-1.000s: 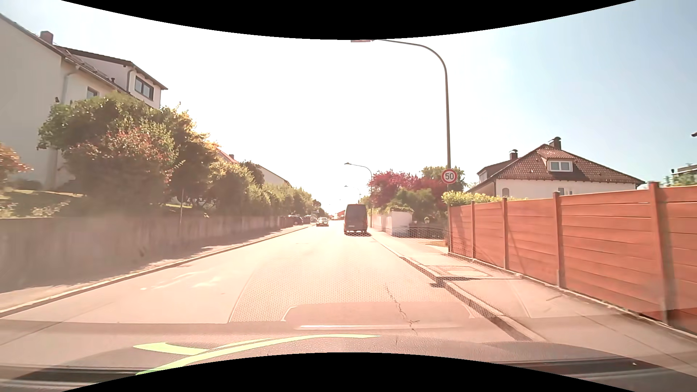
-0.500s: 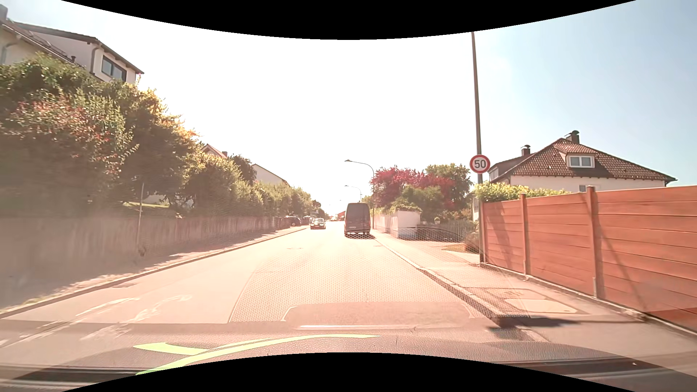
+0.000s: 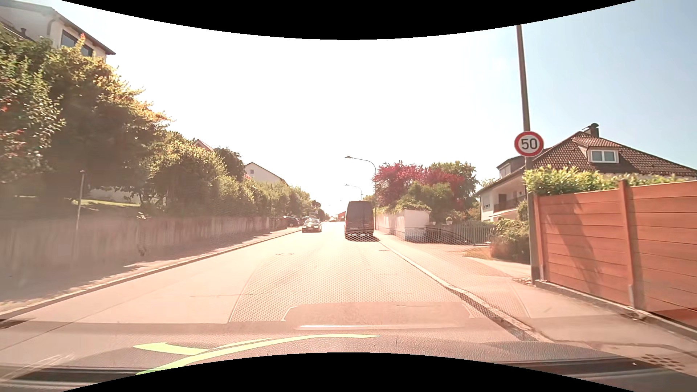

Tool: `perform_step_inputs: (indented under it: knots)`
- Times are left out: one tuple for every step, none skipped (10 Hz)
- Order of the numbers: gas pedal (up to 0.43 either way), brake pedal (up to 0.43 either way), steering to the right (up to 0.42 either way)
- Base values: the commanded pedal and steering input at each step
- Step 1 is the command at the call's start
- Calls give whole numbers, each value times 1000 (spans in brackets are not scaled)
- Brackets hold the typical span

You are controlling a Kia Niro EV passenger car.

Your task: Follow the waypoints while adhering to traffic rules and regulations

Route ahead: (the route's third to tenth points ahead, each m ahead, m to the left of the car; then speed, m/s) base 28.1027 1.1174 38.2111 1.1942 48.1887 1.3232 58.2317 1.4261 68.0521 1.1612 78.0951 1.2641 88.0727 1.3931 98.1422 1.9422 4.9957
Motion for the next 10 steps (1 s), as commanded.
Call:
perform_step_inputs:
  knots:
    - [0, 201, -2]
    - [0, 201, -2]
    - [0, 201, -2]
    - [0, 207, -1]
    - [0, 213, -1]
    - [0, 213, -1]
    - [0, 213, 0]
    - [0, 213, 3]
    - [0, 213, 2]
    - [0, 213, 2]
